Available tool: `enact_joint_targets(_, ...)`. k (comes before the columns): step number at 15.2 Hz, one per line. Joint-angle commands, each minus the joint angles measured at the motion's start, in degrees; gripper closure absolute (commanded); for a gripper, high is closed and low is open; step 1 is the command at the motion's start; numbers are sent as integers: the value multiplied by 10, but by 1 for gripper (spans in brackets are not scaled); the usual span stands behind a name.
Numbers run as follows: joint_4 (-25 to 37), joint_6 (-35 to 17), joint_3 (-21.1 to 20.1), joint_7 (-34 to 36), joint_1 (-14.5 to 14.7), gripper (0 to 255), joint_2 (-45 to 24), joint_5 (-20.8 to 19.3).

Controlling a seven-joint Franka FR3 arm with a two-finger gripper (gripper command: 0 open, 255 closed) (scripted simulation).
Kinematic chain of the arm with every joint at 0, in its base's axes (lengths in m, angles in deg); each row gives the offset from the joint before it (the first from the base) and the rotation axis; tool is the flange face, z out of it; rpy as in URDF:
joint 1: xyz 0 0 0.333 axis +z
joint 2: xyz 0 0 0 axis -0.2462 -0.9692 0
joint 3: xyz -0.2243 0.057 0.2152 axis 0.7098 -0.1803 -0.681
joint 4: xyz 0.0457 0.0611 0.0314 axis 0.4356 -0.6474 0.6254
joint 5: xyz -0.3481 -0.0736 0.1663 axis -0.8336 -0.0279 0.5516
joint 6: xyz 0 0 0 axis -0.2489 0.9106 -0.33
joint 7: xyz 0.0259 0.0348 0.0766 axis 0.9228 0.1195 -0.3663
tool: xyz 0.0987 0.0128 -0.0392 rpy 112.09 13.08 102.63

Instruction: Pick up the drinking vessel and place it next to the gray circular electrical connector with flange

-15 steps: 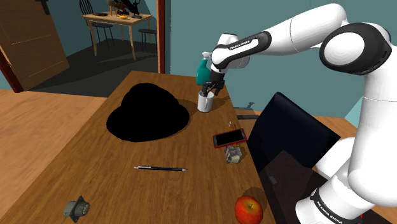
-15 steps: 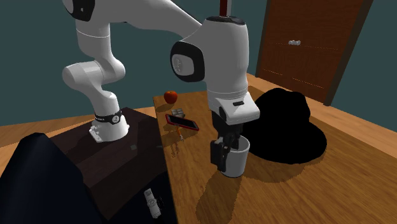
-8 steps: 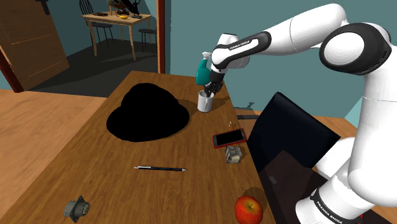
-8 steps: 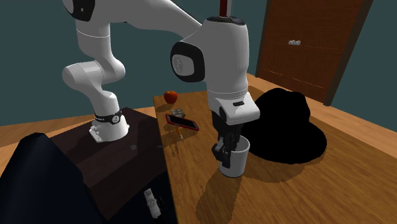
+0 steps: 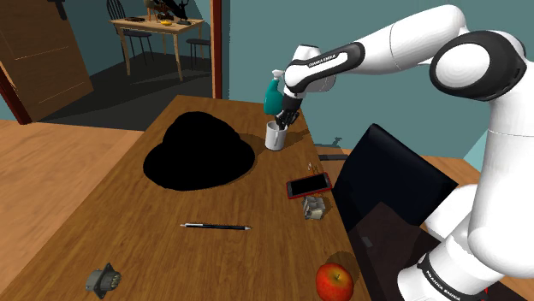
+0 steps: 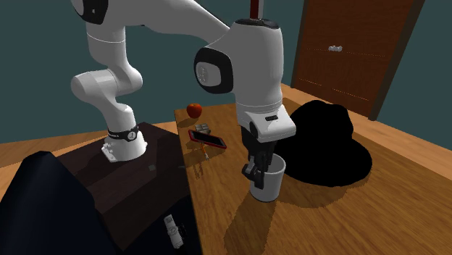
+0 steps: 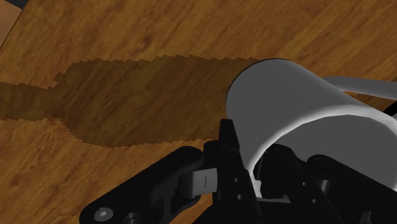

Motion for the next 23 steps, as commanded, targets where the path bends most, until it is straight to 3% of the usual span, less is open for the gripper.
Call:
enact_joint_targets(1, 3, 6, 0, 1, 0, 255, 3, 0)
enact_joint_targets(23, 104, 155, 3, 15, 0, 255, 52, -9)
